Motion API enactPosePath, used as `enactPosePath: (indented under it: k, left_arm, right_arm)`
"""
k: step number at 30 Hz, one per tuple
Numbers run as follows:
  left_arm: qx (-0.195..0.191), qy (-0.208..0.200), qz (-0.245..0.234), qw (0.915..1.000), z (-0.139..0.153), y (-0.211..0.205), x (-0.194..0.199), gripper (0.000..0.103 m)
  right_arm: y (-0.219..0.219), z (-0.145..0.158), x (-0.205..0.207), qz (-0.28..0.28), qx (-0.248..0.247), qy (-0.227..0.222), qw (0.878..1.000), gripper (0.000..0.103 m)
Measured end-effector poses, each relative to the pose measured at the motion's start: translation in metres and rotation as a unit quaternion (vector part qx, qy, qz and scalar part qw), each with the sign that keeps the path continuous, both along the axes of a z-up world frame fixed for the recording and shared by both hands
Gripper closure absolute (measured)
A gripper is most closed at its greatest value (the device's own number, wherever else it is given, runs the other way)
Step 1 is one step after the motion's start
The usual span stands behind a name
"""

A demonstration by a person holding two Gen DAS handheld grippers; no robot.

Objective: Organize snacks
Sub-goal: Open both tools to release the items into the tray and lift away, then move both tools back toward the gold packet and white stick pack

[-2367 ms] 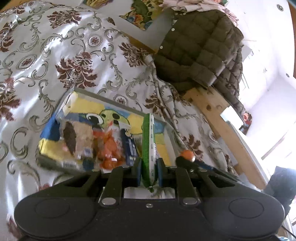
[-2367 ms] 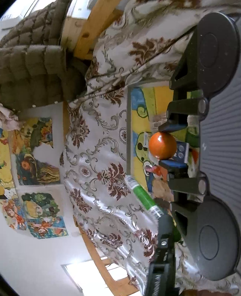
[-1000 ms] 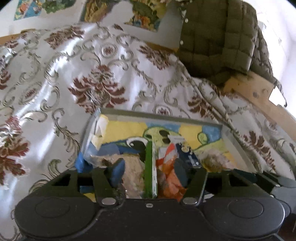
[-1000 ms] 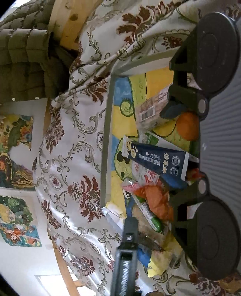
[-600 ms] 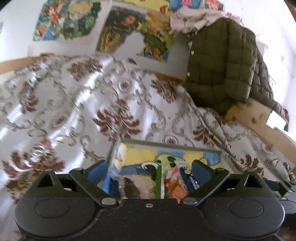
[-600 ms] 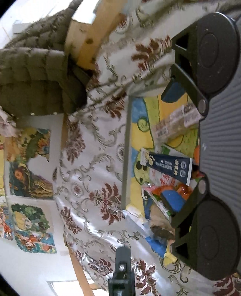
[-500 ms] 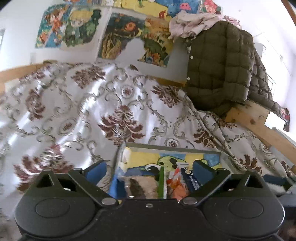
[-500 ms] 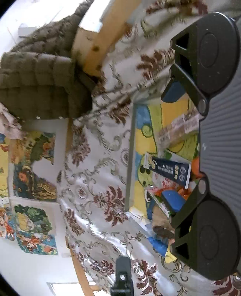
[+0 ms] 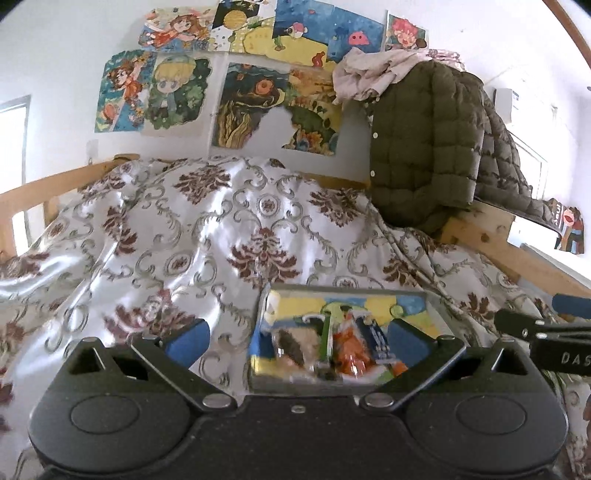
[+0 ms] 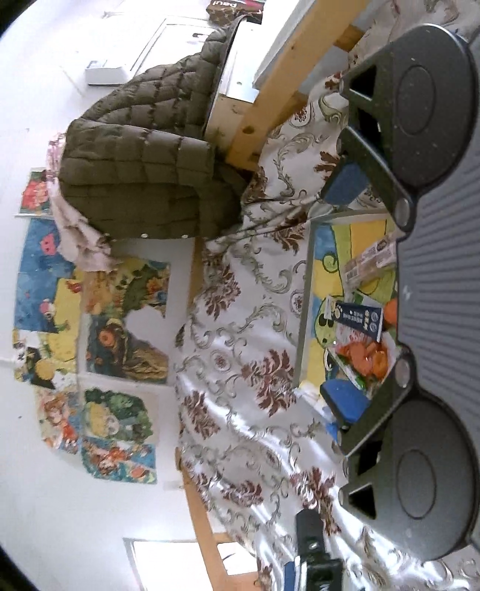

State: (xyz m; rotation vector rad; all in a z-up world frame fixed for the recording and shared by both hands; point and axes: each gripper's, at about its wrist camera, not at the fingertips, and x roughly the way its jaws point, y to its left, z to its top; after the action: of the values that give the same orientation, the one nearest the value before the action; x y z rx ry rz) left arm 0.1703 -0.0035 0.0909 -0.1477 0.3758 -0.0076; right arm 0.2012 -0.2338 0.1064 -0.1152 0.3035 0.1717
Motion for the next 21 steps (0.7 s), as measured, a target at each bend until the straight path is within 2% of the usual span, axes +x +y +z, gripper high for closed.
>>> enactPosePath:
  k: [10,15,21]
  left_arm:
    - [0.024,-0.002,0.015,0.9996,-0.019,-0.001,-0.062,0.001]
    - [0.027,0.017,0.028,0.9991,-0.032,0.004,-0.084,0.001]
    - [0.013,0.042,0.033,0.9985,-0.044,0.009,-0.104,0.001]
  right_arm:
    - [0.0,-0.02,-0.059,-0.032,0.031,0.008,0.999,0.0]
    - [0.0,-0.034,-0.08,-0.037,0.042,0.014,0.998,0.0]
    - [0.001,-0.046,-0.099,-0.034,0.047,0.021,0.998,0.0]
